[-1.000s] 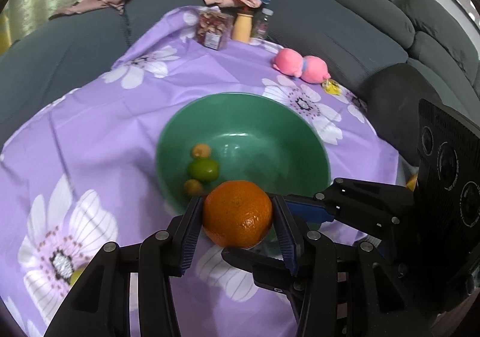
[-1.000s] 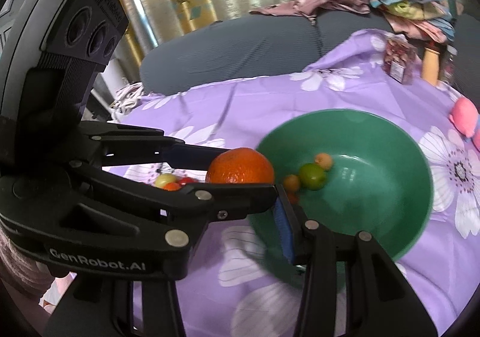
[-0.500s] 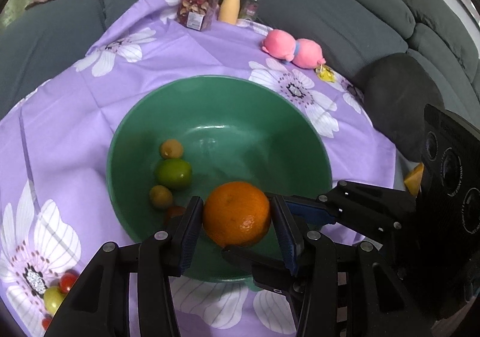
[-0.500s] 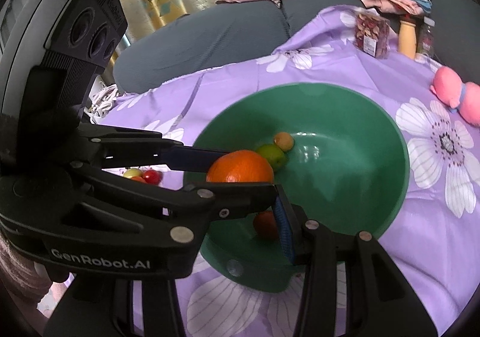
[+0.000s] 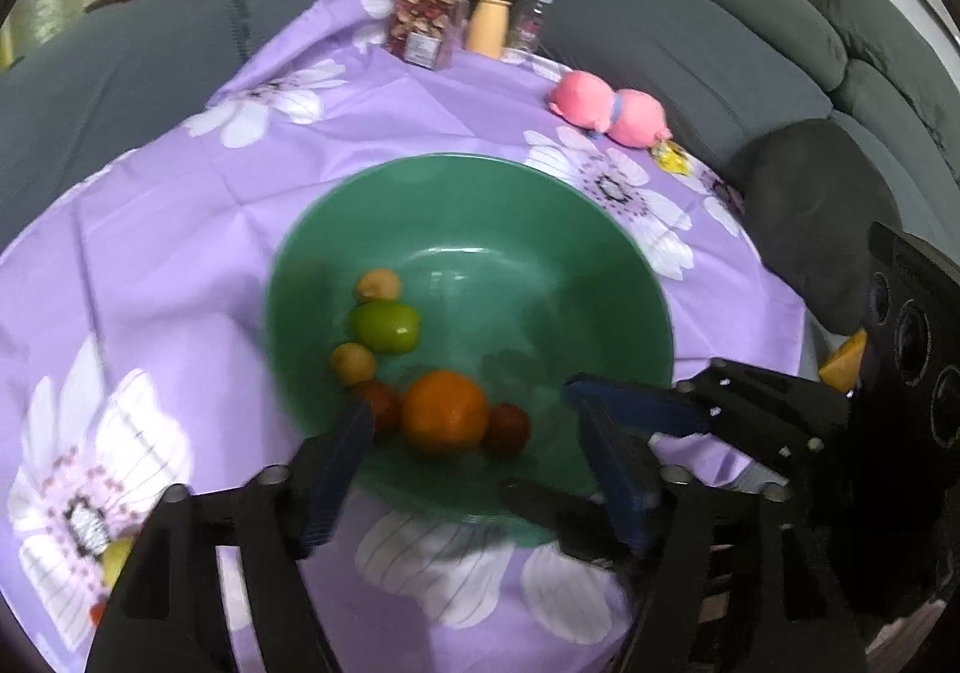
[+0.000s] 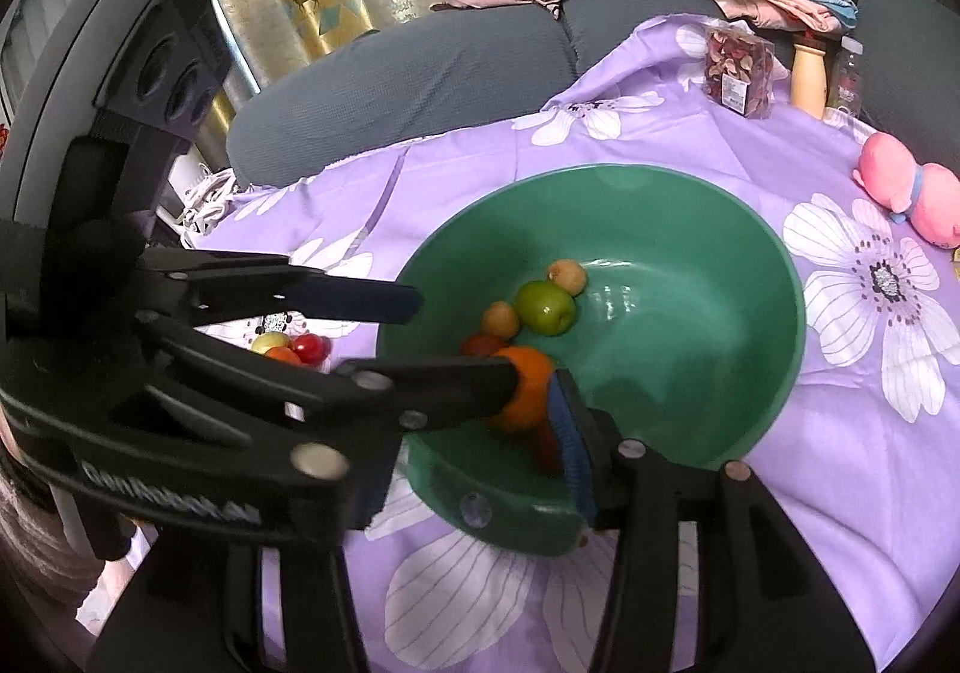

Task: Organize fruits
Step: 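Withdraw both grippers from the bowl back toward the fruits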

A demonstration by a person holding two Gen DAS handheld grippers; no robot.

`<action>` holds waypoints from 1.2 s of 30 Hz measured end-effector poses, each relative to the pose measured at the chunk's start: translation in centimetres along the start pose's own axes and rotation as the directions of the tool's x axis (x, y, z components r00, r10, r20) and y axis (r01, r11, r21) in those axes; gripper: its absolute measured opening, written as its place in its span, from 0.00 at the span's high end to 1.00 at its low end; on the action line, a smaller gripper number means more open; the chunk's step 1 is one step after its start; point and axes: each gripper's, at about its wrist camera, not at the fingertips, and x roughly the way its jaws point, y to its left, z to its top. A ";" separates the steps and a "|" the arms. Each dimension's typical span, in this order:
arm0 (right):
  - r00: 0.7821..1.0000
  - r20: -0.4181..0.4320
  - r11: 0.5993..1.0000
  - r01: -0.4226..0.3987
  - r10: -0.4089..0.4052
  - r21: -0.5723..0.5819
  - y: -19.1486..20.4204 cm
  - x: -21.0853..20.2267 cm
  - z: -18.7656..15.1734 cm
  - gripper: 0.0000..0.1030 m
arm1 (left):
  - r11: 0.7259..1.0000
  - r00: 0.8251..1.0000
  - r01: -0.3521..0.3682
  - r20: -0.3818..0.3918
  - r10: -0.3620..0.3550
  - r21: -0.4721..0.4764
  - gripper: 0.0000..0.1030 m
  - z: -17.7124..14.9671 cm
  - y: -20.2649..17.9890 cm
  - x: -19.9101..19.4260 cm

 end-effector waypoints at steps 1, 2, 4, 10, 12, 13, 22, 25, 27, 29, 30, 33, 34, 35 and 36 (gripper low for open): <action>1.000 0.000 1.000 0.002 -0.002 -0.001 0.1 -0.2 -0.1 0.47 | 1.000 1.000 -0.014 0.010 0.014 -0.004 0.18 -0.2 0.3 -0.4; 1.000 0.001 1.000 0.003 -0.003 -0.004 0.2 -0.3 -0.1 0.47 | 1.000 0.999 -0.025 0.019 0.025 -0.017 0.17 -0.6 0.7 -0.9; 1.000 0.001 1.000 0.003 -0.003 -0.009 0.4 -0.6 -0.3 0.47 | 0.998 0.999 -0.041 0.028 0.043 -0.044 0.16 -1.2 1.6 -1.8; 1.000 0.002 1.000 0.016 -0.016 -0.017 1.1 -1.6 -0.8 0.47 | 0.983 0.990 -0.124 0.048 0.132 -0.137 0.16 -3.7 4.9 -4.4; 1.000 0.003 0.999 0.018 -0.018 -0.026 1.5 -1.9 -0.9 0.46 | 0.974 0.988 -0.135 0.047 0.146 -0.181 0.16 -5.0 6.3 -5.1; 1.000 0.002 0.999 0.016 -0.016 -0.029 1.7 -2.0 -0.9 0.46 | 0.970 0.987 -0.143 0.045 0.154 -0.195 0.15 -5.6 6.7 -5.4; 0.999 -0.047 0.995 -0.025 0.021 -0.097 5.4 -1.0 -1.3 0.43 | 0.927 0.981 -0.182 0.001 0.193 -0.328 0.14 -11.6 10.1 -7.2; 0.997 -0.071 0.992 -0.045 0.037 -0.120 6.8 -0.4 -1.6 0.43 | 0.917 0.983 -0.174 -0.005 0.184 -0.358 0.14 -13.1 10.7 -7.8; 0.995 -0.090 0.989 -0.061 0.049 -0.137 7.8 0.2 -1.8 0.43 | 0.913 0.983 -0.171 -0.003 0.182 -0.370 0.14 -13.6 10.9 -8.1; 0.993 -0.101 0.986 -0.073 0.058 -0.153 8.7 0.3 -2.2 0.43 | 0.909 0.982 -0.172 0.002 0.186 -0.380 0.14 -14.0 11.2 -8.5; 0.992 -0.107 0.983 -0.080 0.063 -0.163 9.1 0.4 -2.3 0.43 | 0.907 0.983 -0.170 0.004 0.186 -0.386 0.14 -14.2 11.4 -8.6; 0.991 -0.117 0.979 -0.091 0.070 -0.182 10.1 0.6 -2.4 0.43 | 0.903 0.983 -0.166 0.007 0.184 -0.396 0.14 -14.7 11.5 -8.9; 0.990 -0.118 0.978 -0.092 0.071 -0.185 10.3 0.6 -2.4 0.43 | 0.903 0.983 -0.164 0.008 0.182 -0.396 0.14 -14.8 11.5 -8.9; 0.990 -0.120 0.978 -0.093 0.071 -0.189 10.5 0.6 -2.4 0.43 | 0.904 0.984 -0.159 0.010 0.178 -0.396 0.14 -14.9 11.6 -9.0; 0.990 -0.121 0.977 -0.092 0.069 -0.191 10.6 0.5 -2.4 0.42 | 0.906 0.985 -0.154 0.012 0.173 -0.395 0.14 -15.0 11.6 -9.0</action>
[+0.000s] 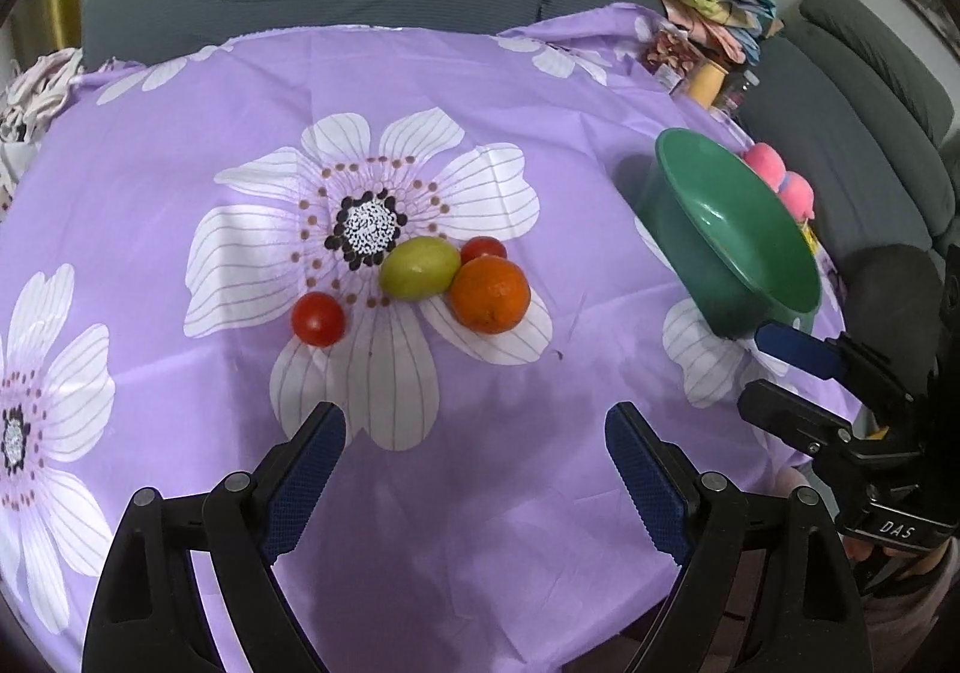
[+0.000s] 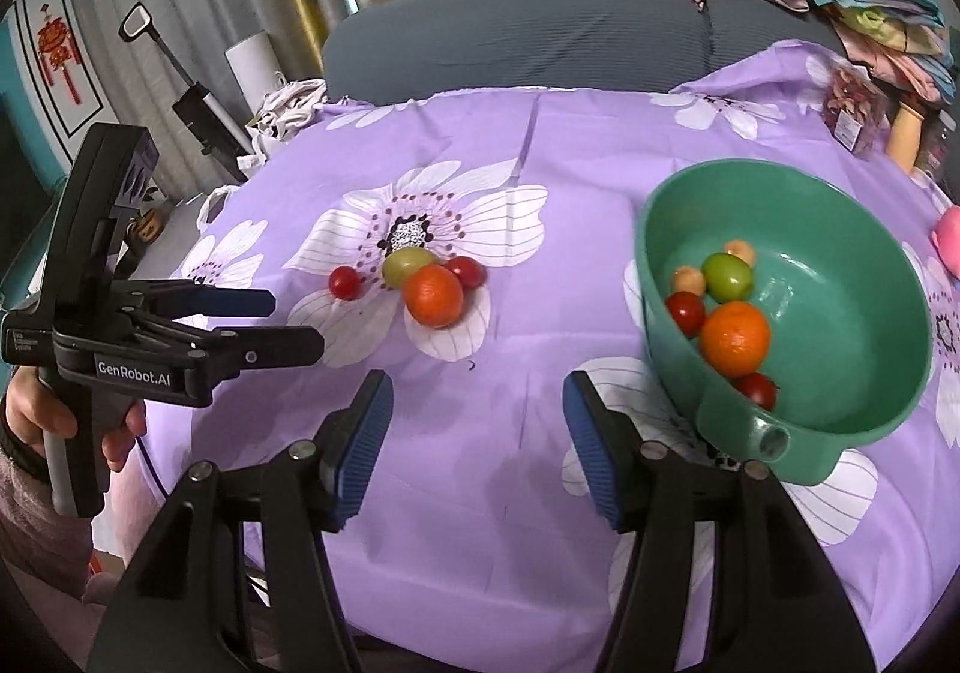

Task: Organize fruits
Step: 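Withdraw both grippers from the bowl back toward the fruits, then close the left gripper on the second orange while the right gripper steadies it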

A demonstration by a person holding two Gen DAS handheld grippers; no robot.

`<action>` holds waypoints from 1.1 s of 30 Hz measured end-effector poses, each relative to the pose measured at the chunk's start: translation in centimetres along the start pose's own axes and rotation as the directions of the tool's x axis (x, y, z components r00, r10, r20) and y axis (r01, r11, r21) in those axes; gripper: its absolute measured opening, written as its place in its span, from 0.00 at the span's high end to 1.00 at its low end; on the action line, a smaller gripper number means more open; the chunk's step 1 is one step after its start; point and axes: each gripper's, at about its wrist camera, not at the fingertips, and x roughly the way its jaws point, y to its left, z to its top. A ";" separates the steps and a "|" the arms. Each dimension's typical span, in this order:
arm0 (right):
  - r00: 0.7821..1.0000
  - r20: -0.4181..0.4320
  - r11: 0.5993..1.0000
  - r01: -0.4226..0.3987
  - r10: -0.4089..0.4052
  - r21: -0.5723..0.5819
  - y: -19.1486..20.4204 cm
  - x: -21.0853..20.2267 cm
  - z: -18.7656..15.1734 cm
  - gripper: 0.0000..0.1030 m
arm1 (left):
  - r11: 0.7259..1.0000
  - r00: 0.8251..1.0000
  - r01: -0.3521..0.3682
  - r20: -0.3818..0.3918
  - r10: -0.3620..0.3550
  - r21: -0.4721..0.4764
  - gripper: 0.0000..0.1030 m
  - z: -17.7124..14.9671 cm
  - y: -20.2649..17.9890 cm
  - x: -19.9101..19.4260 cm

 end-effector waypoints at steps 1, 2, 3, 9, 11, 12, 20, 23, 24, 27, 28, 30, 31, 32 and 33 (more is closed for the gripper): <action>1.000 -0.002 1.000 0.002 -0.002 -0.002 0.1 0.0 0.1 0.42 | 1.000 1.000 0.002 0.000 -0.002 0.001 0.14 -0.1 0.0 0.0; 1.000 -0.004 1.000 0.002 -0.002 -0.002 0.2 0.1 0.1 0.42 | 1.000 1.000 0.004 -0.001 -0.004 0.004 0.14 -0.1 0.0 0.0; 1.000 -0.006 1.000 0.003 -0.003 -0.003 0.2 0.1 0.1 0.42 | 1.000 1.000 0.006 -0.002 -0.006 0.006 0.14 -0.2 0.1 0.0; 1.000 -0.022 1.000 0.007 -0.007 -0.013 0.8 0.6 0.0 0.42 | 1.000 1.000 0.018 -0.002 -0.018 0.001 0.14 -0.4 0.5 0.0; 1.000 -0.026 1.000 0.005 -0.006 -0.016 1.0 0.8 0.1 0.42 | 1.000 1.000 0.016 -0.004 -0.016 -0.004 0.14 -0.4 0.8 0.1; 1.000 -0.028 1.000 0.004 -0.004 -0.017 1.1 0.9 0.1 0.42 | 1.000 1.000 0.015 -0.005 -0.015 -0.007 0.14 -0.5 0.8 0.1; 0.999 -0.050 1.000 -0.013 0.012 -0.020 1.5 2.0 0.1 0.42 | 1.000 1.000 0.016 0.012 -0.016 -0.021 0.14 -0.7 1.5 -0.3; 0.998 -0.060 0.999 -0.024 0.022 -0.028 1.8 2.5 0.2 0.42 | 0.999 1.000 0.029 0.013 -0.029 -0.027 0.14 -0.8 1.9 -0.3; 0.998 -0.063 0.999 -0.026 0.024 -0.029 1.9 2.7 0.2 0.42 | 0.999 0.999 0.036 0.013 -0.036 -0.029 0.14 -0.8 2.0 -0.3; 0.997 -0.075 0.999 -0.033 0.031 -0.031 2.1 3.4 0.3 0.42 | 0.998 0.998 0.056 0.014 -0.055 -0.036 0.14 -0.8 2.3 -0.2; 0.996 -0.079 0.999 -0.035 0.032 -0.031 2.2 3.6 0.3 0.42 | 0.997 0.998 0.059 0.014 -0.059 -0.039 0.14 -0.8 2.5 -0.2; 0.996 -0.086 0.999 -0.039 0.036 -0.031 2.3 4.0 0.3 0.42 | 0.997 0.998 0.068 0.014 -0.067 -0.045 0.14 -0.6 2.6 -0.2; 0.995 -0.090 0.999 -0.042 0.039 -0.031 2.3 4.2 0.4 0.42 | 0.996 0.997 0.070 0.014 -0.070 -0.047 0.14 -0.6 2.7 -0.1; 0.995 -0.092 0.999 -0.044 0.041 -0.031 2.3 4.4 0.4 0.42 | 0.996 0.997 0.072 0.013 -0.072 -0.049 0.14 -0.6 2.8 -0.1; 0.994 -0.095 0.998 -0.046 0.043 -0.033 2.4 4.6 0.5 0.42 | 0.996 0.997 0.075 0.013 -0.074 -0.051 0.14 -0.5 2.8 0.0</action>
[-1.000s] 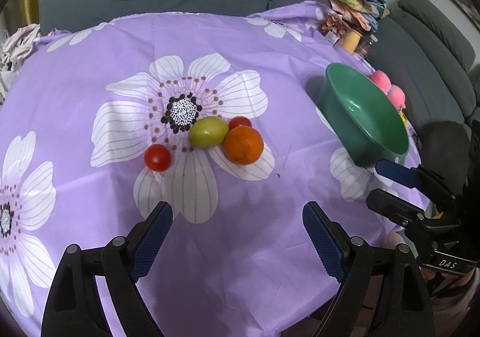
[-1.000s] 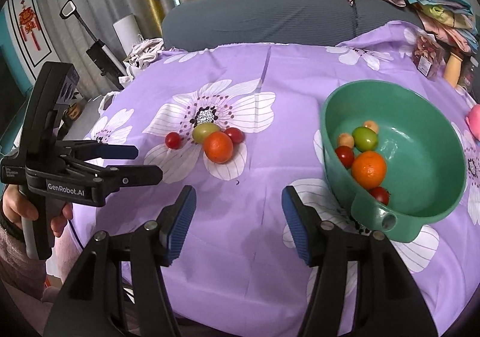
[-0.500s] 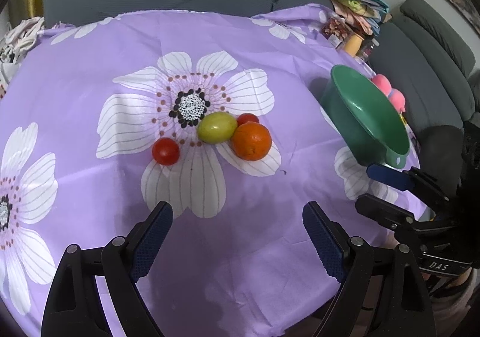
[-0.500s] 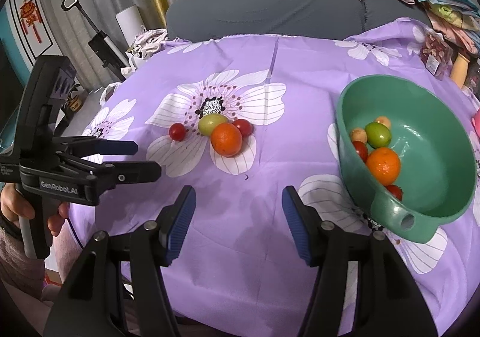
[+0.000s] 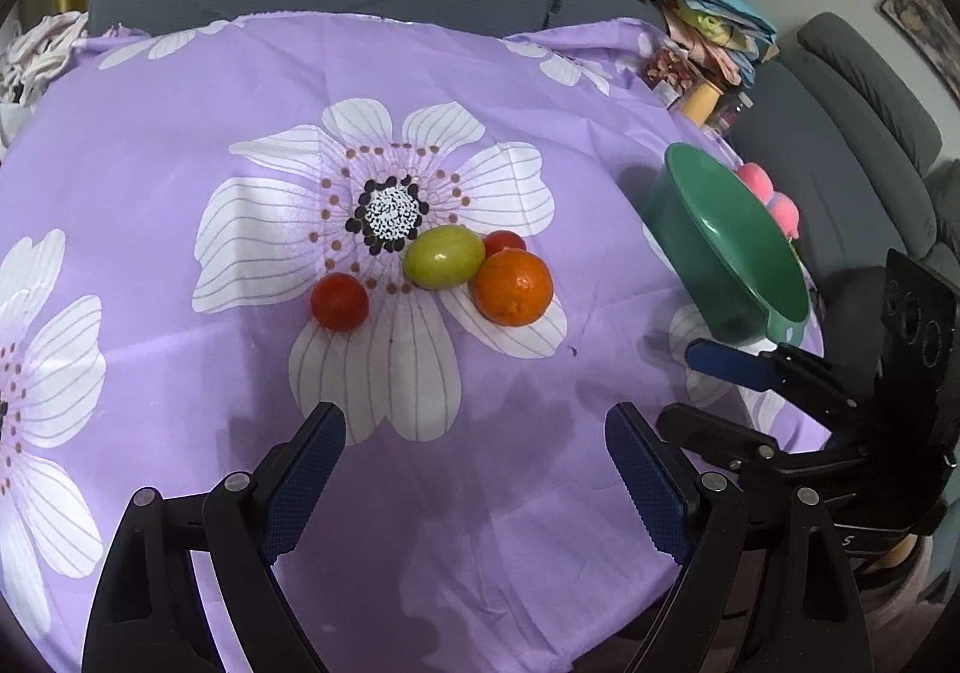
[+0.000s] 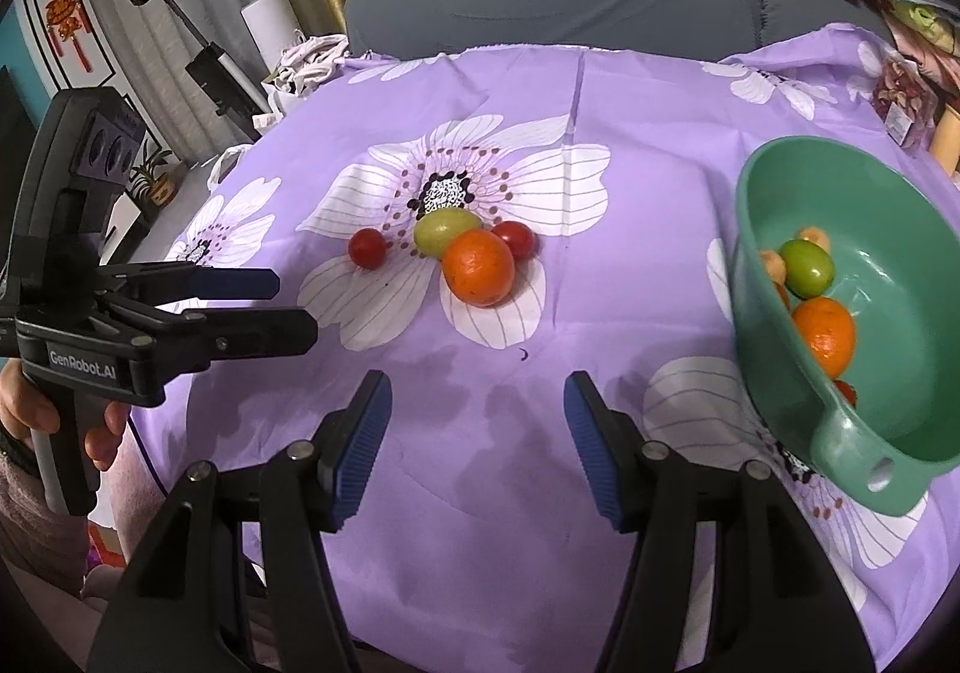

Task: Organize fruits
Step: 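Close the left gripper on the second orange while the right gripper steadies it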

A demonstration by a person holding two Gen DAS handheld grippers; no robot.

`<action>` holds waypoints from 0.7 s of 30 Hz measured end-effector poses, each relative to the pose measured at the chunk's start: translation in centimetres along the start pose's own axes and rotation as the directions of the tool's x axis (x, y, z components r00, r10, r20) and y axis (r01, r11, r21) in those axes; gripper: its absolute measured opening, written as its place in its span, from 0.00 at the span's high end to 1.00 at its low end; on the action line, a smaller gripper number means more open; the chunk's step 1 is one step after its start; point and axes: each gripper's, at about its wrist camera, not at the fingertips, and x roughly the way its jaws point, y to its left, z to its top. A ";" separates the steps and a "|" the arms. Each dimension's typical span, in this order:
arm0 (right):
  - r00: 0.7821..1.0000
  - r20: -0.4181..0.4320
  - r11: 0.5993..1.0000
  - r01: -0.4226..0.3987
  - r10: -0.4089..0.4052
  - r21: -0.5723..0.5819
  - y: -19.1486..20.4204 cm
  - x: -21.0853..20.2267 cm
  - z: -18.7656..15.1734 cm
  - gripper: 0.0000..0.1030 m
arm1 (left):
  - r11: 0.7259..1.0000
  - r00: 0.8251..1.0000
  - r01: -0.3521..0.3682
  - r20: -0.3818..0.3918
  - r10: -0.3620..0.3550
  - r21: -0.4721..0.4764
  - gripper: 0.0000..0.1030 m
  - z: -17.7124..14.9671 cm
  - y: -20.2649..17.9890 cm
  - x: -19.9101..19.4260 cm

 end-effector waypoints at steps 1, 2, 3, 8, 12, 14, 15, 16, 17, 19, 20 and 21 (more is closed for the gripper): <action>1.000 -0.003 1.000 -0.002 0.002 -0.001 0.0 0.2 0.1 0.42 | 1.000 1.000 0.004 -0.001 -0.004 -0.002 0.14 0.1 0.1 0.1; 1.000 -0.006 1.000 -0.004 0.004 -0.002 0.0 0.4 0.1 0.42 | 1.000 1.000 0.009 -0.003 -0.009 -0.004 0.14 0.1 0.1 0.2; 1.000 -0.009 1.000 -0.006 0.006 -0.003 0.0 0.5 0.2 0.42 | 1.000 1.000 0.014 -0.006 -0.014 -0.005 0.14 0.2 0.1 0.3; 1.000 -0.024 1.000 -0.014 0.014 -0.001 -0.1 1.6 0.7 0.42 | 0.999 0.999 0.042 -0.010 -0.042 -0.002 0.14 1.3 0.1 0.9; 0.999 -0.039 1.000 -0.024 0.025 0.002 -0.3 2.6 0.9 0.42 | 0.999 0.999 0.044 -0.019 -0.044 0.009 0.14 2.1 -0.3 1.7; 0.998 -0.046 1.000 -0.030 0.031 0.006 -0.4 3.0 1.0 0.42 | 0.999 0.998 0.050 -0.026 -0.050 0.014 0.14 2.4 -0.3 2.2; 0.998 -0.050 0.999 -0.035 0.035 0.010 -0.6 3.2 1.1 0.42 | 0.998 0.998 0.053 -0.031 -0.052 0.015 0.14 2.6 -0.4 2.5; 0.998 -0.052 0.999 -0.039 0.040 0.013 -0.6 3.4 1.1 0.42 | 0.998 0.998 0.056 -0.037 -0.055 0.016 0.14 2.7 -0.5 2.9; 0.998 -0.055 0.999 -0.043 0.044 0.018 -0.7 3.6 1.2 0.42 | 0.998 0.997 0.059 -0.042 -0.058 0.017 0.14 2.9 -0.6 3.2; 0.997 -0.058 0.999 -0.046 0.047 0.020 -0.9 4.0 1.5 0.42 | 0.997 0.996 0.072 -0.051 -0.071 0.020 0.14 3.2 -0.8 3.8; 0.997 -0.061 0.999 -0.047 0.048 0.020 -0.9 4.2 1.6 0.42 | 0.997 0.996 0.077 -0.053 -0.076 0.022 0.14 3.3 -0.9 4.0; 0.997 -0.064 0.999 -0.049 0.050 0.021 -1.0 4.4 1.7 0.42 | 0.996 0.995 0.084 -0.056 -0.082 0.025 0.14 3.5 -1.0 4.3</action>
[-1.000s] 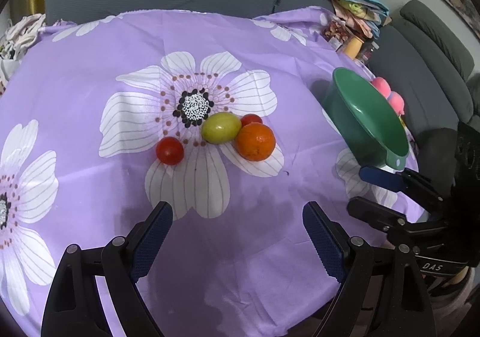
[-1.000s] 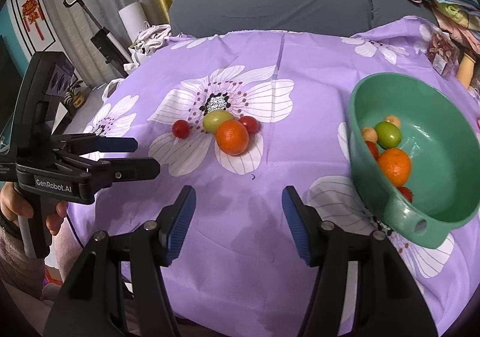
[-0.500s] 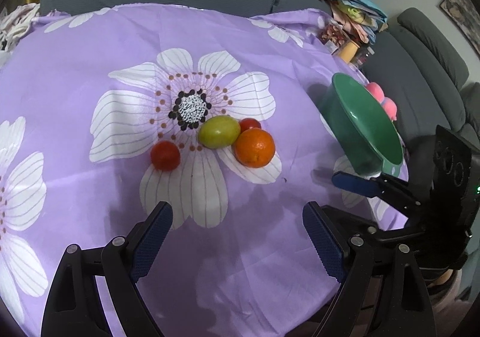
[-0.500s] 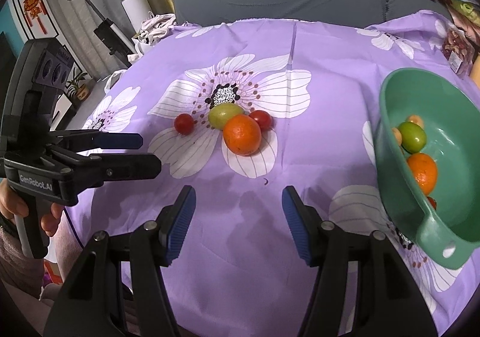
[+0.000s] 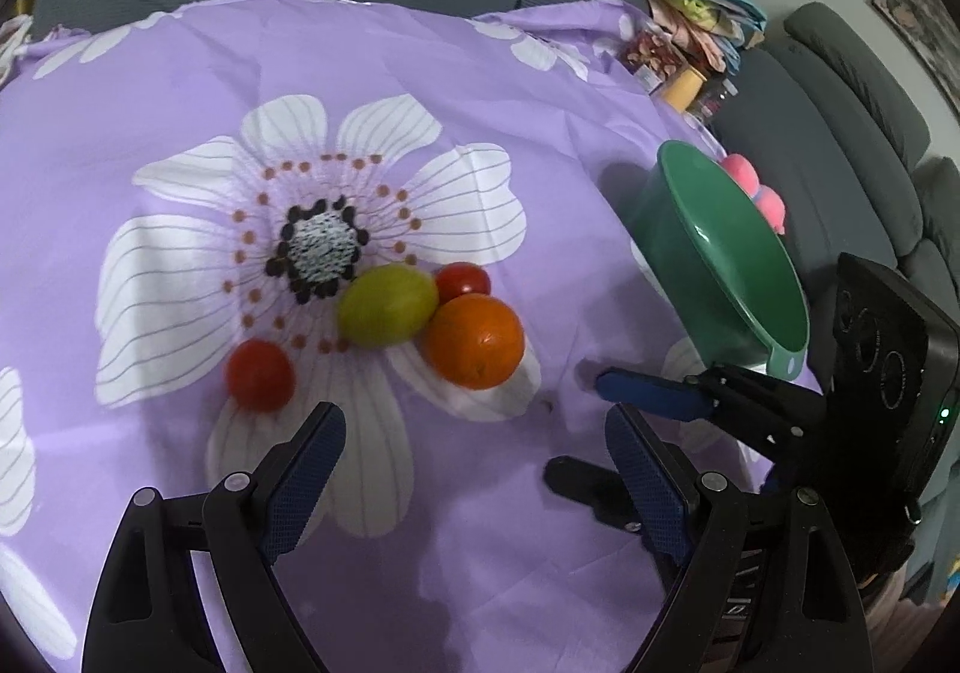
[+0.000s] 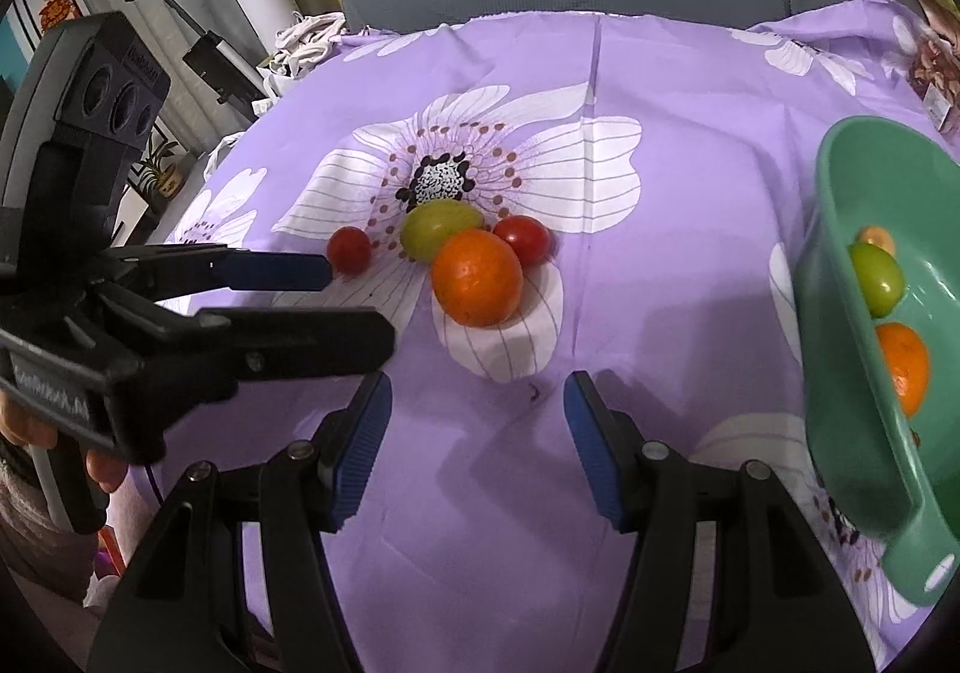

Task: Organize fruits
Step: 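Close the left gripper on the second orange while the right gripper steadies it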

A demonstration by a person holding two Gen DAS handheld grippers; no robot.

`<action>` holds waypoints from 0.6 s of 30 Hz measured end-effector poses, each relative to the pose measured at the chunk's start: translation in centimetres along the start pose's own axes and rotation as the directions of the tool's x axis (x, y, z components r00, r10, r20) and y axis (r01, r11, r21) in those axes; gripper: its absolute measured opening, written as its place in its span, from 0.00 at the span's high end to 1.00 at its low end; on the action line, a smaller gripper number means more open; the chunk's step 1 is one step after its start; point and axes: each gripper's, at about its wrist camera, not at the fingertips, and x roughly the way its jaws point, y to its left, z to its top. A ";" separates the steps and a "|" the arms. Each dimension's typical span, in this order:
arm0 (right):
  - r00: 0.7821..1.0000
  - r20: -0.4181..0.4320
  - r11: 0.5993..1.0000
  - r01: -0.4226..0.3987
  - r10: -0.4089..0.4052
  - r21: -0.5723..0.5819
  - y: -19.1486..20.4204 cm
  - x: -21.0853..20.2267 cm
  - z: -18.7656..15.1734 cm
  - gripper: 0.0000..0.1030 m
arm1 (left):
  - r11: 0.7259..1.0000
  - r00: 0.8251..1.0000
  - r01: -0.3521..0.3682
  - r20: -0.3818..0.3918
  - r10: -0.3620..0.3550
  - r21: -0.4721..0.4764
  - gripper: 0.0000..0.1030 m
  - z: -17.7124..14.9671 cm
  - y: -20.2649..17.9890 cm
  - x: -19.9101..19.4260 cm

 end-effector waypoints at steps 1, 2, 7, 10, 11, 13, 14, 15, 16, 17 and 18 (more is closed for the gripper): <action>1.000 -0.002 1.000 -0.002 0.002 0.000 -0.1 0.2 0.1 0.42 | 1.000 1.000 0.003 -0.002 -0.003 0.001 0.14 0.1 0.0 0.2; 1.000 -0.004 1.000 -0.005 0.005 0.000 -0.2 0.3 0.2 0.42 | 1.000 1.000 0.004 -0.006 -0.004 0.002 0.14 0.3 0.0 0.4; 1.000 -0.011 1.000 -0.012 0.012 -0.003 -0.5 0.9 0.9 0.42 | 1.000 1.000 0.017 -0.019 -0.017 0.001 0.14 0.9 0.3 1.3; 1.000 -0.018 1.000 -0.014 0.014 -0.011 -0.6 1.4 1.4 0.42 | 1.000 1.000 0.023 -0.022 -0.023 -0.005 0.14 1.3 0.5 1.7; 1.000 -0.019 1.000 -0.014 0.014 -0.014 -0.6 1.5 1.5 0.42 | 1.000 0.999 0.025 -0.021 -0.025 -0.008 0.14 1.4 0.5 1.8; 1.000 -0.025 1.000 -0.017 0.017 -0.022 -0.6 1.8 1.9 0.42 | 0.999 0.999 0.032 -0.022 -0.033 -0.013 0.21 1.6 0.7 2.1; 0.999 -0.029 1.000 -0.018 0.017 -0.025 -0.6 2.0 2.0 0.42 | 0.999 0.999 0.033 -0.024 -0.034 -0.015 0.23 1.5 0.8 2.2; 0.999 -0.034 0.999 -0.018 0.017 -0.030 -0.5 2.2 2.2 0.42 | 0.999 0.999 0.037 -0.026 -0.038 -0.015 0.23 1.6 0.9 2.3; 0.999 -0.039 0.999 -0.017 0.016 -0.037 -0.5 2.4 2.4 0.42 | 0.999 0.999 0.040 -0.028 -0.040 -0.017 0.23 1.7 0.9 2.5; 0.999 -0.043 0.999 -0.017 0.015 -0.042 -0.5 2.6 2.5 0.42 | 0.999 0.999 0.040 -0.029 -0.040 -0.018 0.23 1.8 0.9 2.6; 0.999 -0.050 0.999 -0.019 0.016 -0.045 -0.5 2.8 2.6 0.42 | 0.999 0.999 0.045 -0.030 -0.045 -0.018 0.26 1.9 0.9 2.8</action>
